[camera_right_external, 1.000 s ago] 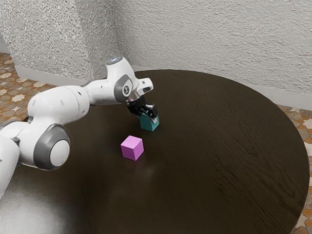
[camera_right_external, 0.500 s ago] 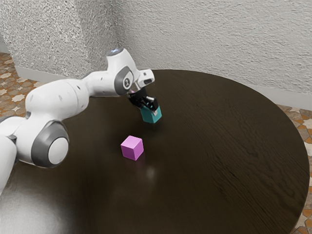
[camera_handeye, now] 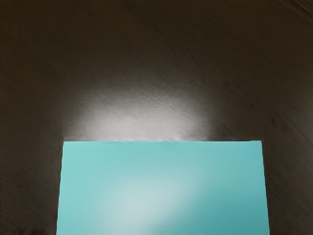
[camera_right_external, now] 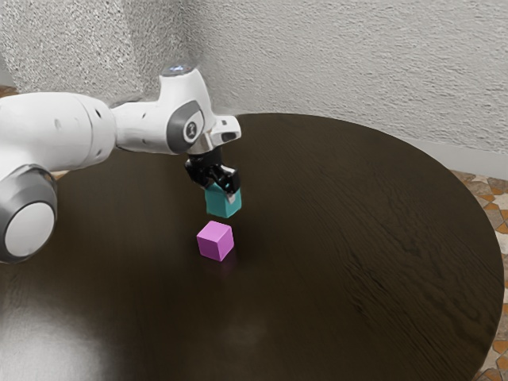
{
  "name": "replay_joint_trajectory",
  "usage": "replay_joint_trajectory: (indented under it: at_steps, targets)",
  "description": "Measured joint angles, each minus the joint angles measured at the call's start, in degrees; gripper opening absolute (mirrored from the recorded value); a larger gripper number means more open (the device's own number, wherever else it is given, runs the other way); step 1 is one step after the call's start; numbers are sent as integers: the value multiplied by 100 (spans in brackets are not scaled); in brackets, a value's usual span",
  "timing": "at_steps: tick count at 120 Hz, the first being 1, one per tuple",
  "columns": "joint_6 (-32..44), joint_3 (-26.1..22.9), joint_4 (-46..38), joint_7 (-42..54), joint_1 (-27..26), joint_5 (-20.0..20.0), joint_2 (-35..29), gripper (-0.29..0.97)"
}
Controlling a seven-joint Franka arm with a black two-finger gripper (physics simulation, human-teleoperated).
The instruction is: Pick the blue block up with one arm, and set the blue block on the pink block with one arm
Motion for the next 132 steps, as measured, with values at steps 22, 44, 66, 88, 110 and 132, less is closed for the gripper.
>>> replay_joint_trajectory:
  at_steps: [22, 44, 66, 88, 110, 132]
  targets:
    - [98, 916, -615, -94, -820, -302, -94, 32]
    - [140, 959, -665, -156, -863, -379, -94, 32]
    - [153, 1057, -811, -184, -1064, -332, -179, 32]
    - [157, 1284, -1055, -180, -1272, -315, -301, 32]
    - [152, 1351, -1095, -132, -1280, -258, -307, 32]
    - [146, 1378, -1015, -49, -1252, -172, -272, 32]
